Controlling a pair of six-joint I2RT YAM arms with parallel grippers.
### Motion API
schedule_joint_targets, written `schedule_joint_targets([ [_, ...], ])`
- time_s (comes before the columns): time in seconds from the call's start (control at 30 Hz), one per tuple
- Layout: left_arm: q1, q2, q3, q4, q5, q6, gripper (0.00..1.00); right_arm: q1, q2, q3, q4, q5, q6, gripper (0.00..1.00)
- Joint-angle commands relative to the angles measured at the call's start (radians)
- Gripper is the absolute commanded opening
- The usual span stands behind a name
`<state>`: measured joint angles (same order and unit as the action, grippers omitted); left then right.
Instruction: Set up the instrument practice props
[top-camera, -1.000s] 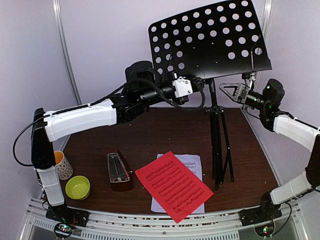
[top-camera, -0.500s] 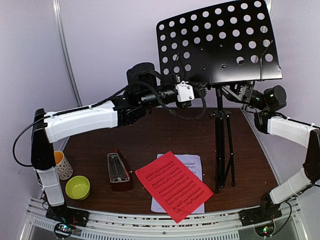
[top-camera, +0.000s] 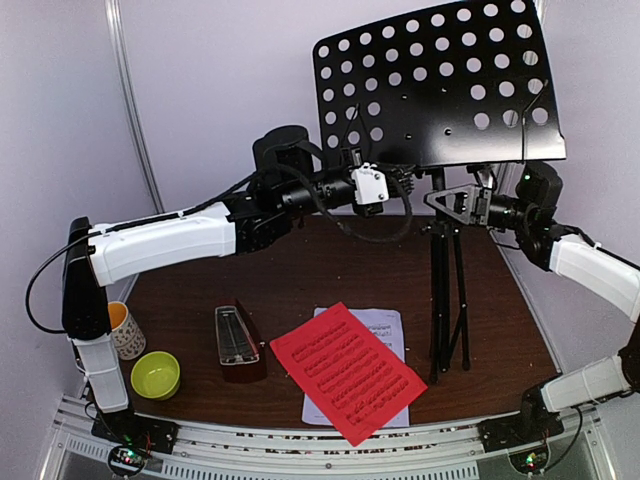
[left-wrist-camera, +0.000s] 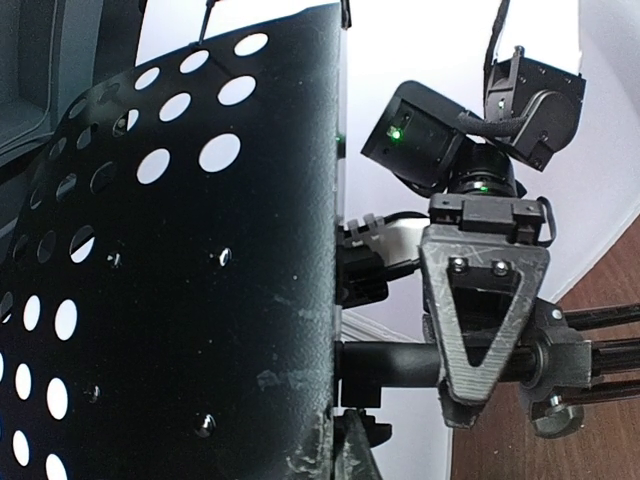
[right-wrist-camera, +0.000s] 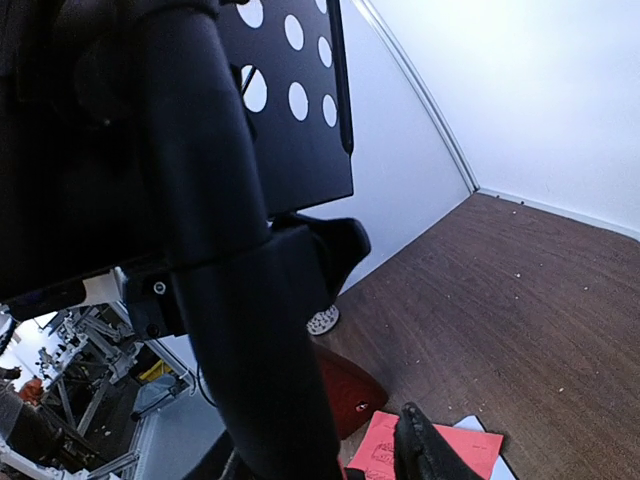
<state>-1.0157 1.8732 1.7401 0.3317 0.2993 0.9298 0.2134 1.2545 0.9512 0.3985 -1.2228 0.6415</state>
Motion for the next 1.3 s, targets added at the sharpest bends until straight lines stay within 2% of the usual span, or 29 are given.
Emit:
schedule_joint_targets([
  [0.0,-0.008,-0.109,0.062,0.417,0.011,0.012,0.00,0.008,-0.014,0.031,-0.111,0.030,-0.093,0.40],
  [0.27,-0.018,-0.096,0.073,0.412,0.020,0.033,0.00,0.017,-0.032,0.048,-0.087,0.043,-0.081,0.26],
  [0.5,-0.023,-0.094,0.069,0.429,0.009,0.035,0.00,0.017,-0.084,0.034,-0.092,0.126,-0.131,0.00],
  [0.67,-0.023,-0.098,0.059,0.451,-0.004,0.029,0.00,0.017,-0.106,0.056,-0.099,0.159,-0.153,0.00],
  [0.77,-0.023,-0.102,0.053,0.452,-0.014,0.026,0.17,0.017,-0.116,0.073,-0.085,0.181,-0.149,0.00],
  [0.83,-0.025,-0.108,0.045,0.449,-0.022,0.020,0.24,0.016,-0.121,0.083,-0.066,0.195,-0.140,0.00],
  [1.27,-0.024,-0.210,-0.097,0.475,-0.143,-0.038,0.38,0.016,-0.147,0.093,0.112,0.389,-0.101,0.00],
])
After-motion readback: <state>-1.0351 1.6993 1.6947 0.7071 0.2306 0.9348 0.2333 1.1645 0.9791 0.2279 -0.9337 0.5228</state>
